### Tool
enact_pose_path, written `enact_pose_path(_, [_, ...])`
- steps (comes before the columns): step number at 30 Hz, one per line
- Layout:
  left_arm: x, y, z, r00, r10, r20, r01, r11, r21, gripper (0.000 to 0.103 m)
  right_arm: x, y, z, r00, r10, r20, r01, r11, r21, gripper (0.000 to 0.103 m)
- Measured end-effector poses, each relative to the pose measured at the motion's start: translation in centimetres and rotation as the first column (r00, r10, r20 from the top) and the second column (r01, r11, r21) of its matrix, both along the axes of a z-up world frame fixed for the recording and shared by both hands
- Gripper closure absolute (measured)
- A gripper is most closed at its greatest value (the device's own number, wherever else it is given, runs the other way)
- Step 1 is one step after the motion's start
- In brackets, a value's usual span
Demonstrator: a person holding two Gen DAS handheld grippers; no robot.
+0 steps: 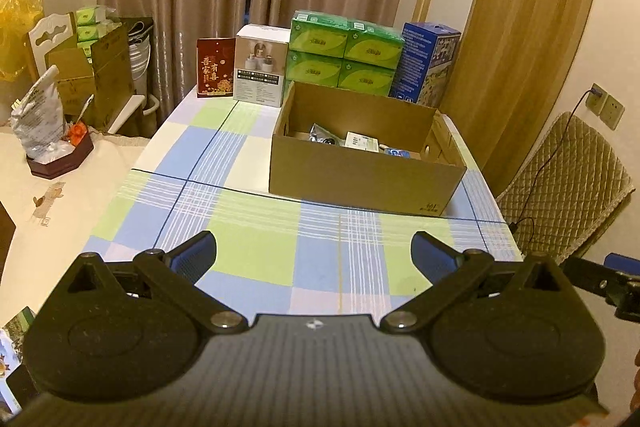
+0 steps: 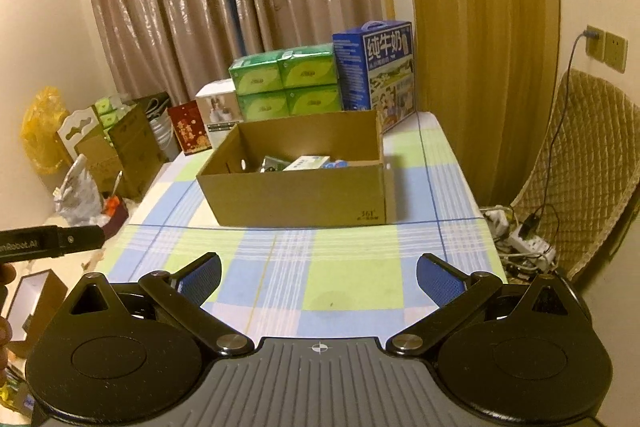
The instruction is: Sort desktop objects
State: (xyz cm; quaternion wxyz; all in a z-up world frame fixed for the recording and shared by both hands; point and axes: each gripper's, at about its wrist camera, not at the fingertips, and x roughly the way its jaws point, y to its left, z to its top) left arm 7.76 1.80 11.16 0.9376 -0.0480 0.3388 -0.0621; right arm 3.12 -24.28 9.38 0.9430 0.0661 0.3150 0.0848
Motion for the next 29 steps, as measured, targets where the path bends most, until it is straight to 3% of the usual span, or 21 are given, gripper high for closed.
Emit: enact_pose_path(29, [-0.35,-0.83,0.46,0.999,-0.018,0.035,0.017,0.999,0.038,0.001,-0.38,0.15,0.44,1.0,0.002,0.019,-0.002,1.0,-0.005,0.002])
